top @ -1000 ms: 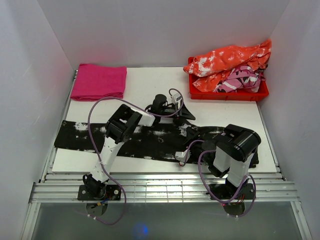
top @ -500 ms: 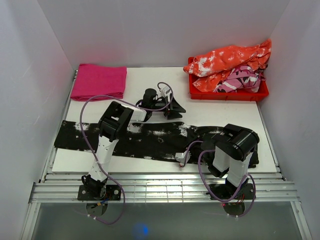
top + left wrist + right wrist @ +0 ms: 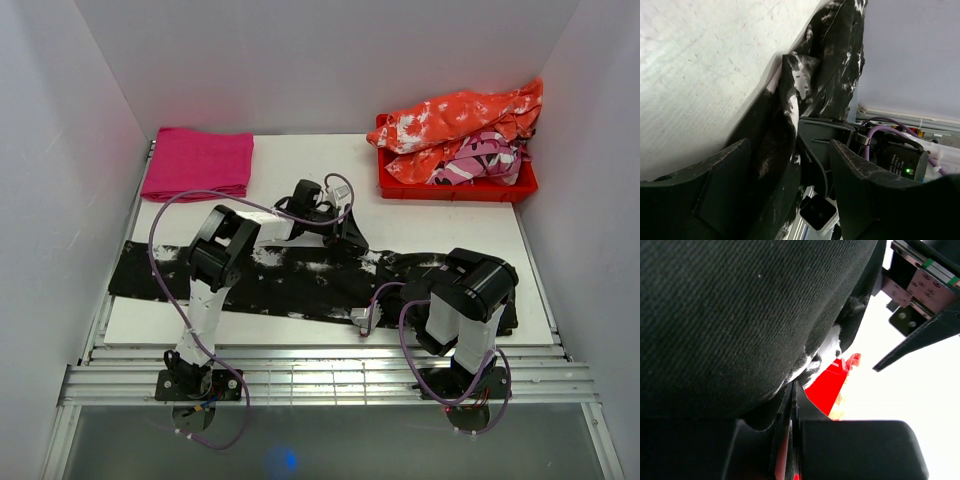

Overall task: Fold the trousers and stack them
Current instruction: Fold the trousers

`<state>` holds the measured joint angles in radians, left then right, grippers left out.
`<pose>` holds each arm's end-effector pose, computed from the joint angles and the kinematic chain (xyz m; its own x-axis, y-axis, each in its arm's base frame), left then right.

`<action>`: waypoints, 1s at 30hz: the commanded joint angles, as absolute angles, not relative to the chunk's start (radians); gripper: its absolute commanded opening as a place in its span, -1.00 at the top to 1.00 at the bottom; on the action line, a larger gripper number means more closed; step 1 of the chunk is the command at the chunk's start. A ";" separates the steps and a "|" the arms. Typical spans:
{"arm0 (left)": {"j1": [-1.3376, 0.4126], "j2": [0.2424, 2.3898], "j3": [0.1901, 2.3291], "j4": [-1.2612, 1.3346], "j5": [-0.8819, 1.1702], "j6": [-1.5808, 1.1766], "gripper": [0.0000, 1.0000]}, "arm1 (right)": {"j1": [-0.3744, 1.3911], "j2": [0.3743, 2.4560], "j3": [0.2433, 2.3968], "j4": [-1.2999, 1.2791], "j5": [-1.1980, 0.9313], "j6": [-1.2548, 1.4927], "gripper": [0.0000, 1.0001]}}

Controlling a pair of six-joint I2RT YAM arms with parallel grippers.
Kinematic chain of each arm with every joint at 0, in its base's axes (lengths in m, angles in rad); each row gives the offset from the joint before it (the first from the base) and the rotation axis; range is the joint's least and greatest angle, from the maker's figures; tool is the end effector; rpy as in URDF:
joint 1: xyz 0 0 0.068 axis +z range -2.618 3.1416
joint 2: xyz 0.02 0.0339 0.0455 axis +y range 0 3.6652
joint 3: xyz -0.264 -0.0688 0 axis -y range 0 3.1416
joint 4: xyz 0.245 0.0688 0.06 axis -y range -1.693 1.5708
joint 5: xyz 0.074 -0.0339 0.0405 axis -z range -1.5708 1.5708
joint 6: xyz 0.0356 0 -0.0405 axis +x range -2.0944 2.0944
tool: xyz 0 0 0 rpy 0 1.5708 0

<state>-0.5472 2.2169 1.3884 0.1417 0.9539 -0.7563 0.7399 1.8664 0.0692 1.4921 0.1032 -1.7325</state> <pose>0.3794 -0.2651 0.1243 -0.9701 0.1262 -0.2076 0.2392 0.3470 -0.9068 0.1537 0.1353 0.0810 0.6260 -0.7578 0.1841 -0.1227 -0.3288 -0.9364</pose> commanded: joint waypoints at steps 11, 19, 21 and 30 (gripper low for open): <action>-0.661 2.241 1.457 0.314 1.077 -0.873 -0.51 | 0.749 1.902 -0.170 1.888 0.081 -1.756 0.85; -0.670 2.351 1.500 0.647 1.043 -1.150 -0.53 | 0.749 1.894 -0.169 1.890 0.066 -1.759 0.59; -0.666 2.368 1.520 0.725 1.026 -1.181 -0.55 | 0.749 1.898 -0.172 1.890 0.061 -1.761 0.53; -0.591 2.460 1.577 0.985 0.914 -1.376 -0.58 | 0.749 1.898 -0.190 1.890 0.061 -1.766 0.25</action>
